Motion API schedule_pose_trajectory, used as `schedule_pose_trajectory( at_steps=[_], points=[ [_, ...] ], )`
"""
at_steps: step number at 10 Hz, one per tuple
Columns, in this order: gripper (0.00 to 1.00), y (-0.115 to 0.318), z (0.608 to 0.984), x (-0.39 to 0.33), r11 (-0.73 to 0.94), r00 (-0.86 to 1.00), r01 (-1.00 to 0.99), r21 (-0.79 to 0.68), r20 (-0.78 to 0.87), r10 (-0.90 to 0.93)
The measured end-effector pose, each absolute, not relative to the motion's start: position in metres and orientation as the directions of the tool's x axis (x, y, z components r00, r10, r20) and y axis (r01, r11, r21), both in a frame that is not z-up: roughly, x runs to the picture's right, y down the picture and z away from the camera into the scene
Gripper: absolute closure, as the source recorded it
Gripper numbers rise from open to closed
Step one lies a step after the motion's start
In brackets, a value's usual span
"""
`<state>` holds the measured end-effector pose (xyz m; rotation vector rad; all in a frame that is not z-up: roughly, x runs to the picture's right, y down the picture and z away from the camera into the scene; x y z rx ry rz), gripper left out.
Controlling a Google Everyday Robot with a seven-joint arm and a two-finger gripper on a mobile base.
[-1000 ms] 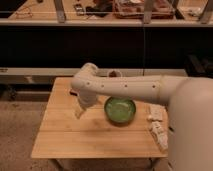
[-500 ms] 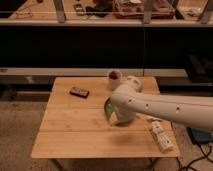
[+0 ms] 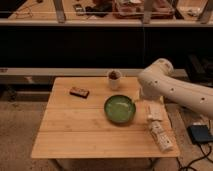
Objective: Move the arm in a circular motion
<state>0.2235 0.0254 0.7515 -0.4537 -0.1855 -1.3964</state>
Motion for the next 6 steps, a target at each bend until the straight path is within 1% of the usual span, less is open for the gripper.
schedule_pose_trajectory(
  at_steps=[2,3,4,6],
  points=[
    [0.20,-0.027,0.790,0.195,0.097,0.165,0.976,-0.193,0.375,-0.912],
    [0.20,-0.052,0.819,0.154,0.042,0.109,0.984,-0.175,0.395,-0.912],
    [0.20,-0.066,0.840,0.114,-0.006,0.054,0.990,-0.143,0.412,-0.909],
    [0.20,-0.074,0.871,0.047,-0.117,-0.075,0.991,-0.064,0.461,-0.884]
  ],
)
